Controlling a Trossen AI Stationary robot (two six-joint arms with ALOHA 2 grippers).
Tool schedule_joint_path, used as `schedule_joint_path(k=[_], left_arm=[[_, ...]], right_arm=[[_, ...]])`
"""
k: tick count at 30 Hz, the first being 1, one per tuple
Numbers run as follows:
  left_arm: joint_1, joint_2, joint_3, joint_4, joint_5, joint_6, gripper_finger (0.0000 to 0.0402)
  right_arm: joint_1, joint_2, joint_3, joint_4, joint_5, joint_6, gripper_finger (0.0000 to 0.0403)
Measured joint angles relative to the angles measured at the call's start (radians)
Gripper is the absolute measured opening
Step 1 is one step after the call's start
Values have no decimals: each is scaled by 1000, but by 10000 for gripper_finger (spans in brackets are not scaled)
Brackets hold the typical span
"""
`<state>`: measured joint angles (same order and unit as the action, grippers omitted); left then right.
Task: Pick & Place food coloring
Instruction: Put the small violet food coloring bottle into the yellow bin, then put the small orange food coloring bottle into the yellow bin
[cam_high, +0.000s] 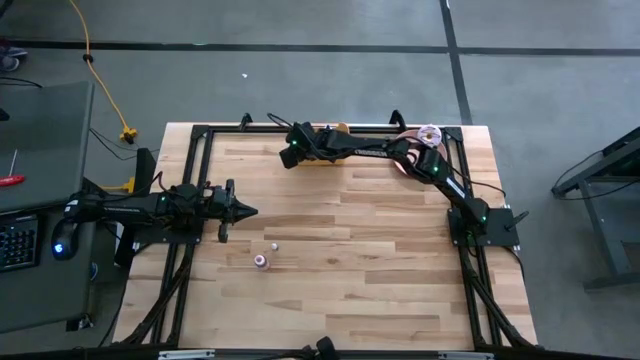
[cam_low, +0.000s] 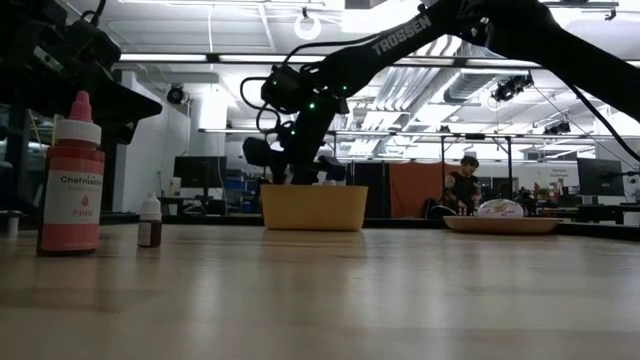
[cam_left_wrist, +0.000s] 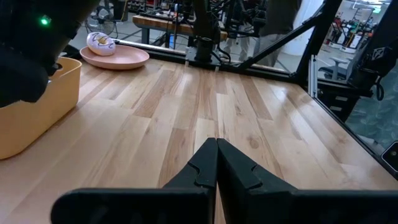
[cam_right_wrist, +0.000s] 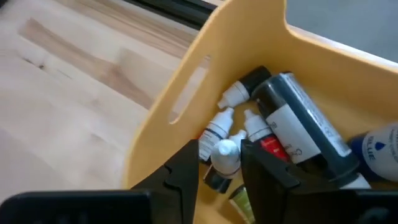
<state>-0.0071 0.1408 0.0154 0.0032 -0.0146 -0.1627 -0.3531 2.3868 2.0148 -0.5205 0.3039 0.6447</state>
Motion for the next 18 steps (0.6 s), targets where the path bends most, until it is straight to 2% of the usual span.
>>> schedule_joint_path(k=[12, 18], left_arm=[[0, 0, 0, 0, 1, 0, 1], [0, 0, 0, 0, 1, 0, 1]], right_arm=[[0, -63, 0, -2, 28, -43, 167], [11, -124, 0, -2, 42, -111, 179]])
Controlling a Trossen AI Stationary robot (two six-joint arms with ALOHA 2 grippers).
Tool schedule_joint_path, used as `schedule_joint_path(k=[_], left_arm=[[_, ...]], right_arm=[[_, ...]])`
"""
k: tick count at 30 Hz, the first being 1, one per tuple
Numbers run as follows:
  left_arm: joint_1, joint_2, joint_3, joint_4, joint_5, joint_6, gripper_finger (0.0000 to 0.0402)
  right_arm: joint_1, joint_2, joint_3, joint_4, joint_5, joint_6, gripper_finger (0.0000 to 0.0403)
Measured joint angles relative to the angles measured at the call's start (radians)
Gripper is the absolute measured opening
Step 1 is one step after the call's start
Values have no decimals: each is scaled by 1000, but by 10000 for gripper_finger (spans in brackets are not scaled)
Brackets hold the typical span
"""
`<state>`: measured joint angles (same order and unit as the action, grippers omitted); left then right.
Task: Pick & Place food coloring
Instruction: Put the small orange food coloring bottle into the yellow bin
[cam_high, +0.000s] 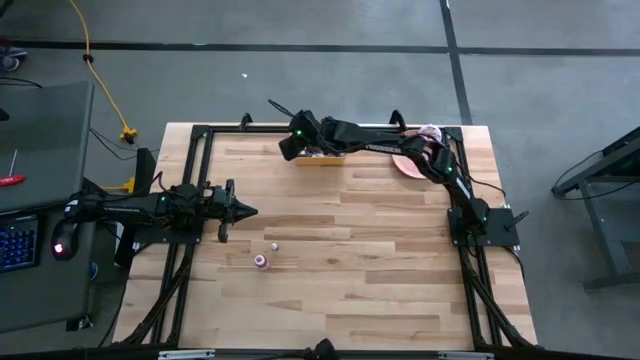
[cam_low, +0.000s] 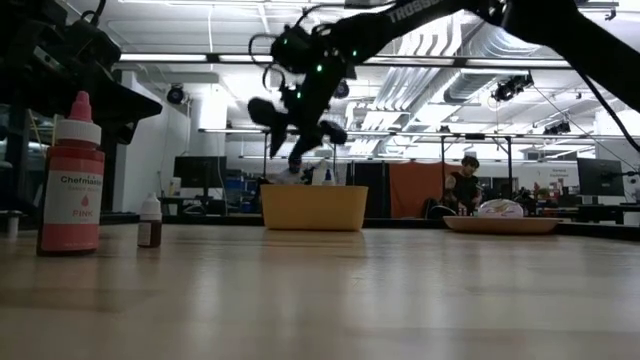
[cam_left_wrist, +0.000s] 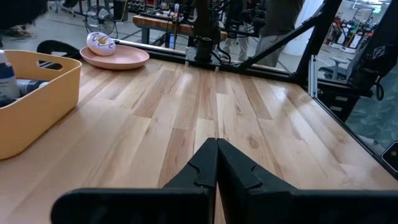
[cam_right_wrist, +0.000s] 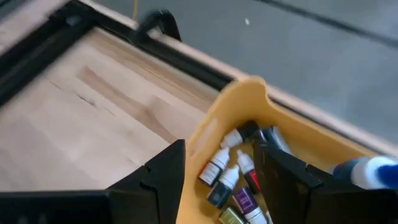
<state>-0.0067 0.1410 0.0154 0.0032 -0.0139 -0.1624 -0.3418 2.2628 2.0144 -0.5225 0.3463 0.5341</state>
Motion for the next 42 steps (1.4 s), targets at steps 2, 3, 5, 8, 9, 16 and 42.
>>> schedule_joint_path(k=[2, 3, 5, 8, 9, 16, 42], left_arm=[[0, 0, 0, 0, 0, 0, 1], [0, 0, 0, 0, 0, 0, 1], [0, 0, 0, 0, 0, 0, 1], [0, 0, 0, 0, 1, 0, 1], [0, 0, 0, 0, 1, 0, 1], [0, 0, 0, 0, 2, 0, 1], [0, 0, 0, 0, 3, 0, 1]], right_arm=[[11, -27, 0, 0, 11, -27, 179], [18, -39, 0, 2, 15, -44, 179], [36, -70, 0, 3, 17, -87, 179], [75, -118, 0, 12, 14, -173, 179], [92, -137, 0, 14, 4, -212, 179], [241, -241, 0, -41, -174, -449, 179], [554, -355, -275, -241, -333, -528, 179]])
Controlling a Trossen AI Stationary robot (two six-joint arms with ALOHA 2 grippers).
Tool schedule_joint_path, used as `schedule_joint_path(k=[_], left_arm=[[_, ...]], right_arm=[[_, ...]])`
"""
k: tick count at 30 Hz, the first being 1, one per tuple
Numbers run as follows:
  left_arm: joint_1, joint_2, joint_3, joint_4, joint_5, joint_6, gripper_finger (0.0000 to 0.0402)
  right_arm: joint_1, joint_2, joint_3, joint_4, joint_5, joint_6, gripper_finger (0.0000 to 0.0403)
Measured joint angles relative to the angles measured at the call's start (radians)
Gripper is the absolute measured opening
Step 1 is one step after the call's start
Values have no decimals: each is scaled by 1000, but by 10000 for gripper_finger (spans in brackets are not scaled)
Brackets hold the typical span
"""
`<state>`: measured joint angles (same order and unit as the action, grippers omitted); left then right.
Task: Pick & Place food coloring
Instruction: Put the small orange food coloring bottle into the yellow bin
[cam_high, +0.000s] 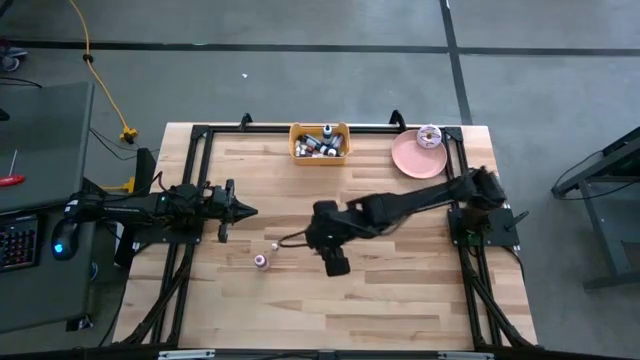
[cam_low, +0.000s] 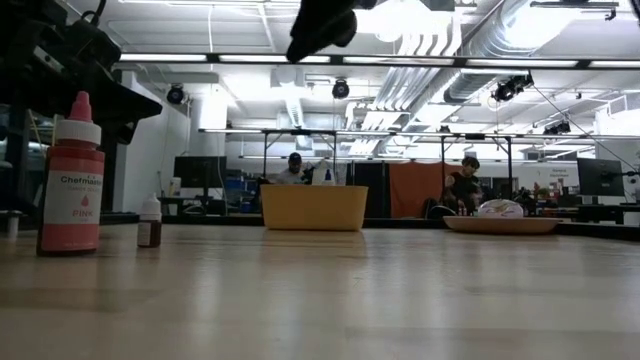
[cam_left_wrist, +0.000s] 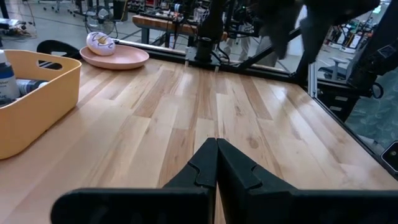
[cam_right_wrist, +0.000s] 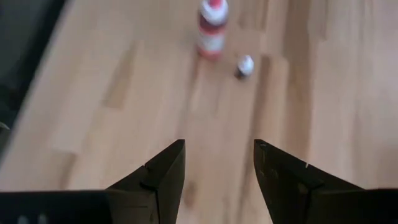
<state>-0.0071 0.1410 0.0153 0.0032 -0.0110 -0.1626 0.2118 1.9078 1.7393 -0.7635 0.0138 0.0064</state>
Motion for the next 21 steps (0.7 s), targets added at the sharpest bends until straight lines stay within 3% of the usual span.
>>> schedule_joint_path(k=[7, 13, 21], left_arm=[[0, 0, 0, 0, -2, 0, 1], [0, 0, 0, 0, -3, 0, 1], [0, 0, 0, 0, -3, 0, 1]], right_arm=[[28, -102, -339, 410, -6, 99, 179], [27, -97, -521, 713, -16, 127, 179], [17, -96, -691, 971, 99, 125, 179]])
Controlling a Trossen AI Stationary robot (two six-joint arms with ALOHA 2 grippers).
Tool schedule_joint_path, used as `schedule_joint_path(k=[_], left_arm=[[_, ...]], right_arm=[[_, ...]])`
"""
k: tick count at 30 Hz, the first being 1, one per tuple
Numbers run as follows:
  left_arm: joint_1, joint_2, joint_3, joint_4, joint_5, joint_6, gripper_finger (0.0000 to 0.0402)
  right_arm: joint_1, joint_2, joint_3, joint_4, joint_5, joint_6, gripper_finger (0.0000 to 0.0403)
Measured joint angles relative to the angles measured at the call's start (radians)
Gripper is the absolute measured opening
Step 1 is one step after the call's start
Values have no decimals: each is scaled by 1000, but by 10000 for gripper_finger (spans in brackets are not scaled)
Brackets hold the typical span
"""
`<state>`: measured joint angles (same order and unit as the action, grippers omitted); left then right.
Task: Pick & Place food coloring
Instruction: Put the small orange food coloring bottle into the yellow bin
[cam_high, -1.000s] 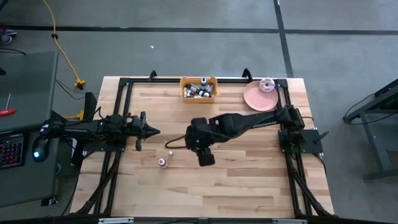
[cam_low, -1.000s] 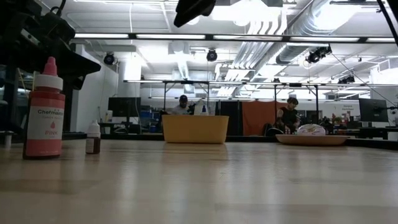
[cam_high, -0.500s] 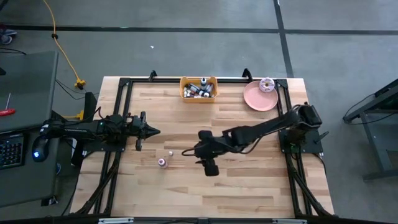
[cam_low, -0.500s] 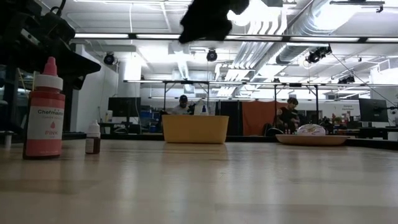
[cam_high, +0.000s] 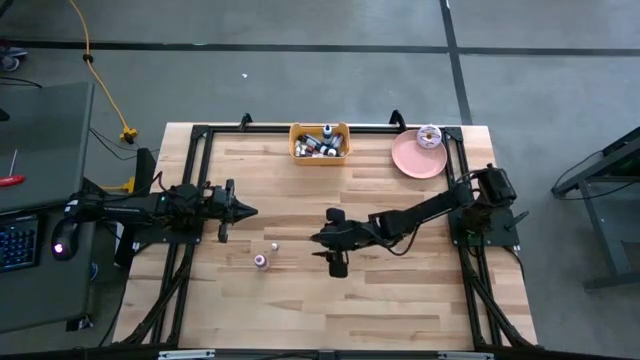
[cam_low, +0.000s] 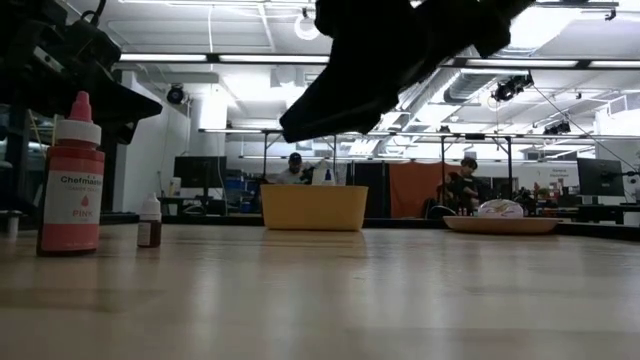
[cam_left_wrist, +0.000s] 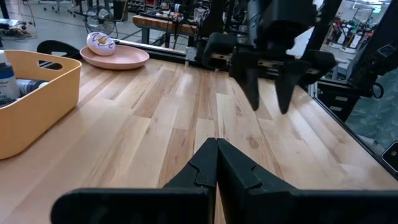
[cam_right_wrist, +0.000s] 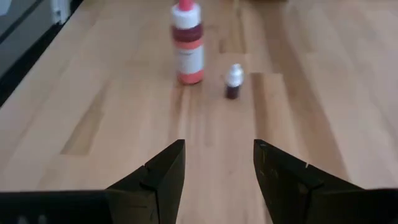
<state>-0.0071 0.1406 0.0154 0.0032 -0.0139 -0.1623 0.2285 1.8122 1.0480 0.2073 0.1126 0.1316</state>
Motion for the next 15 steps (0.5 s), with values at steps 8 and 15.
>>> schedule_joint_path(k=[8, 15], left_arm=[[0, 0, 0, 0, 0, 0, 1], [0, 0, 0, 0, 0, 0, 1]], right_arm=[[-22, 42, -78, 213, 27, 54, 179], [-33, 151, -70, 366, 31, 74, 179]])
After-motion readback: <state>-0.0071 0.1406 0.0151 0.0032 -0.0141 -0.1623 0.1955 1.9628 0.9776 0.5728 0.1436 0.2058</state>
